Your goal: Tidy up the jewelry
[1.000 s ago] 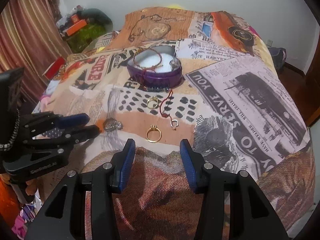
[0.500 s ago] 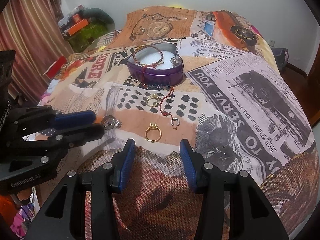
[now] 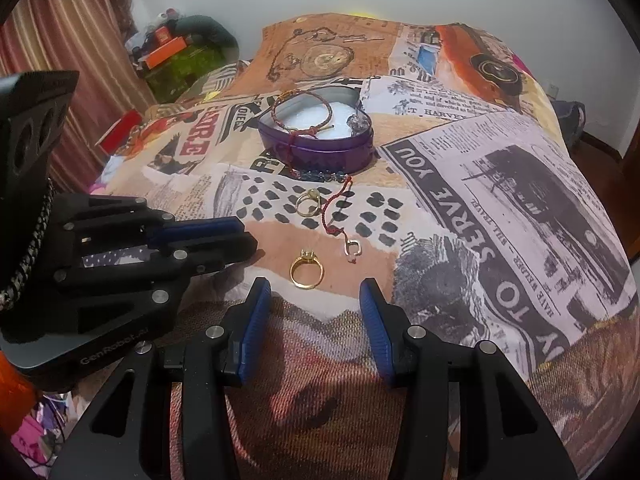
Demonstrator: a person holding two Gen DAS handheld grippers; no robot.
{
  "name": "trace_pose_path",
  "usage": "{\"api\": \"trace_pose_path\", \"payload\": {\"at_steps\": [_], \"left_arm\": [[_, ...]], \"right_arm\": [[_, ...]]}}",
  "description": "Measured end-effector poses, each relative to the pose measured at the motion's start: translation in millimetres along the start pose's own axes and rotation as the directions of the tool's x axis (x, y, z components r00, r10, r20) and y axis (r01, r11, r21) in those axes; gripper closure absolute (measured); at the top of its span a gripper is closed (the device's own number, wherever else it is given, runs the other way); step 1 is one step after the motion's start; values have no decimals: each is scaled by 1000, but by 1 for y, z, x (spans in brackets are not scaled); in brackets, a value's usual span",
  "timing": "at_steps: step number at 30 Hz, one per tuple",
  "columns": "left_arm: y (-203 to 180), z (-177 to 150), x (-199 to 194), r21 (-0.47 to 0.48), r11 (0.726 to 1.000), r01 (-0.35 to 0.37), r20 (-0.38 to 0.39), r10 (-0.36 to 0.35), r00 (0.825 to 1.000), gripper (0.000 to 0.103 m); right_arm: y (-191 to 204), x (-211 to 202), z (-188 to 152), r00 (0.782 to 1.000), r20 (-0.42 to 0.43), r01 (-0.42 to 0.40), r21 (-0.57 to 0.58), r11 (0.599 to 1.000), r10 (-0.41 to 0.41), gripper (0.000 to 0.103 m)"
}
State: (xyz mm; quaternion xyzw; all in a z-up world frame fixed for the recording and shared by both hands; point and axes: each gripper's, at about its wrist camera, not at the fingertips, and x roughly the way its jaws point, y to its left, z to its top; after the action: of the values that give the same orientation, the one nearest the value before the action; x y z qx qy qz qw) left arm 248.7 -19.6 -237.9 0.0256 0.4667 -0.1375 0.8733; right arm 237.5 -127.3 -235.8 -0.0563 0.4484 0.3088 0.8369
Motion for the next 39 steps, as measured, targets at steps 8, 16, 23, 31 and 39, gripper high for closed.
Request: {"api": "trace_pose_path", "payload": {"at_steps": [8,16,23,31,39], "left_arm": [[20,8,-28,-87,996,36,67,-31,997,103],[30,6,-49,-92,996,-13,93,21,995,103],[39,5,-62,-115,993,-30,113,43,993,103],[44,4,-72,-133,991,-19,143,38,989,103],[42,-4,-66,-116,993,-16,134,32,990,103]], "right_arm": [[10,12,7,1000,-10,-1,-64,998,0,77],[8,13,6,1000,-8,-19,-58,998,19,86],[5,7,8,1000,-6,-19,-15,1000,18,100],[11,-9,12,999,42,9,-43,999,-8,100],[11,5,13,999,-16,30,-37,999,-30,66]]}}
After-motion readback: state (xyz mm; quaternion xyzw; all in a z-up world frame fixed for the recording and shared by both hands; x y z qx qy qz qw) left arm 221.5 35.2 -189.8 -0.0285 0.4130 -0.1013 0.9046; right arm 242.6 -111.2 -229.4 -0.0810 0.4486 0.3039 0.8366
